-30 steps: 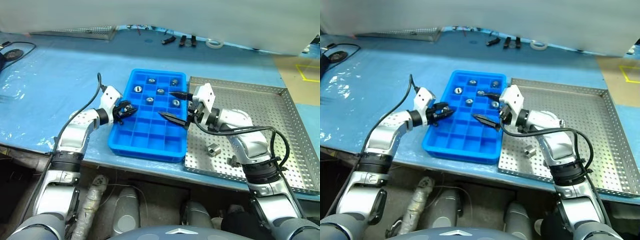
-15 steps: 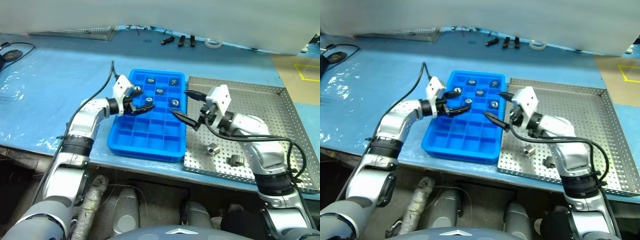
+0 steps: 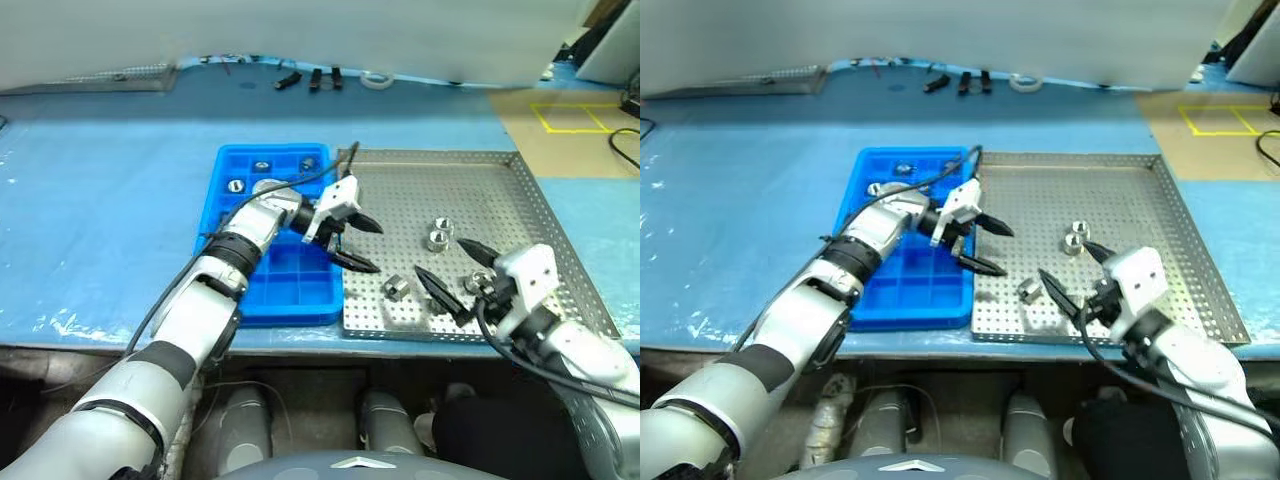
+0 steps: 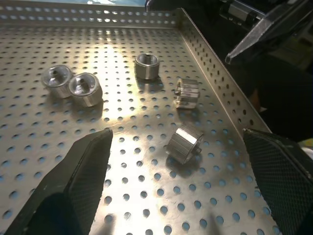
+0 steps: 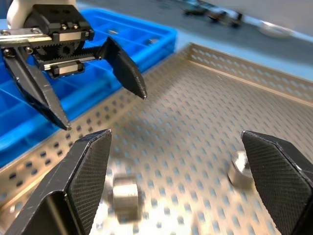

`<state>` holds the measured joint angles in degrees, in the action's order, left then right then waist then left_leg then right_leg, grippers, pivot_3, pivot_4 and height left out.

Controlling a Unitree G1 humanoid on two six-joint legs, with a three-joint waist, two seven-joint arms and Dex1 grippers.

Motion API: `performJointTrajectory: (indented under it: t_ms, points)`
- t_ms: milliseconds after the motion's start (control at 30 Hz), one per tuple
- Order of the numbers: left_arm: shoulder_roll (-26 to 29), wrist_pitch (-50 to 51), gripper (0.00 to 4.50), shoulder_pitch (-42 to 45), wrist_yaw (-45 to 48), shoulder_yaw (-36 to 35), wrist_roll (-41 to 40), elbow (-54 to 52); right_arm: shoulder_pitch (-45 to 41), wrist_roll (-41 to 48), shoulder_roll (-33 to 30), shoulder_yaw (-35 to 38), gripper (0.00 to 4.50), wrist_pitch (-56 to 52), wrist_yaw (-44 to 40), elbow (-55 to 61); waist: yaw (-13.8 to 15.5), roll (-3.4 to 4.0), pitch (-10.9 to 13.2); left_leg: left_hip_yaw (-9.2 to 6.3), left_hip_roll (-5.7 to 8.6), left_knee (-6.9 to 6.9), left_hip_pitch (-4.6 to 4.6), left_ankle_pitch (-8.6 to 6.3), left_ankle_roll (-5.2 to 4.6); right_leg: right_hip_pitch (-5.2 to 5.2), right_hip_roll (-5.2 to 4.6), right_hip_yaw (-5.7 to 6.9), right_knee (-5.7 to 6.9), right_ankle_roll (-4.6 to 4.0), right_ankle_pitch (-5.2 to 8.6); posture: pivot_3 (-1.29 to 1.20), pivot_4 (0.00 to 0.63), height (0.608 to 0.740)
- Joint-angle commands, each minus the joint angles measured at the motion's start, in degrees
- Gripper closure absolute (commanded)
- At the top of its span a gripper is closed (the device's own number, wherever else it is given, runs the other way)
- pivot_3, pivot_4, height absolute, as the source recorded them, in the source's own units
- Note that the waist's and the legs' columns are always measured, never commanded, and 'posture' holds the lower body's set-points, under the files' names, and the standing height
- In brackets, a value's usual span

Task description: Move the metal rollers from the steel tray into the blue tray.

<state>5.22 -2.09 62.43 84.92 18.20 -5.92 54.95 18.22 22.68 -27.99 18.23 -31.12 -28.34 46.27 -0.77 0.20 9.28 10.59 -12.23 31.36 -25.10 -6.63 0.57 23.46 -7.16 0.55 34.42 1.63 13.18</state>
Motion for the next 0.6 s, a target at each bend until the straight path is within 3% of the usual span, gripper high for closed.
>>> performJointTrajectory:
  t_ms: [33, 300, 600]
  points:
    - [-2.81, -7.13, 0.03, 3.50, 1.15, 1.00, 3.31, 5.70, 5.85, 0.37, 2.78, 3.39, 0.00, 0.61, 3.41, 7.65, -1.25, -0.02, 0.01, 0.09, -0.01, 0.00, 0.03, -0.02, -0.04, 0.04, 0.00, -0.04, -0.05, 0.02, -0.01, -0.67, 0.150, 0.740]
    - [-5.69, -17.93, 0.03, 4.82, -0.66, 4.19, 12.54, 14.27, 13.48, -0.95, 6.72, 1.45, 0.00, 0.97, 7.94, 13.52, -6.17, -0.04, 0.01, 0.55, 0.08, 0.12, -0.02, -0.25, -0.37, 0.17, -0.05, -0.21, -0.32, 0.37, 0.01, -0.75, 0.150, 0.740]
    - [-5.69, -20.45, 0.03, 5.27, -7.23, 4.59, 18.71, 17.97, 14.38, -1.76, 6.87, 0.15, 0.00, 1.57, 9.84, 13.67, -9.97, -0.04, 0.02, 0.57, 0.31, 0.32, -0.10, -0.61, -0.88, -0.16, -0.30, -0.13, -0.81, 0.32, -0.11, -0.75, 0.150, 0.740]
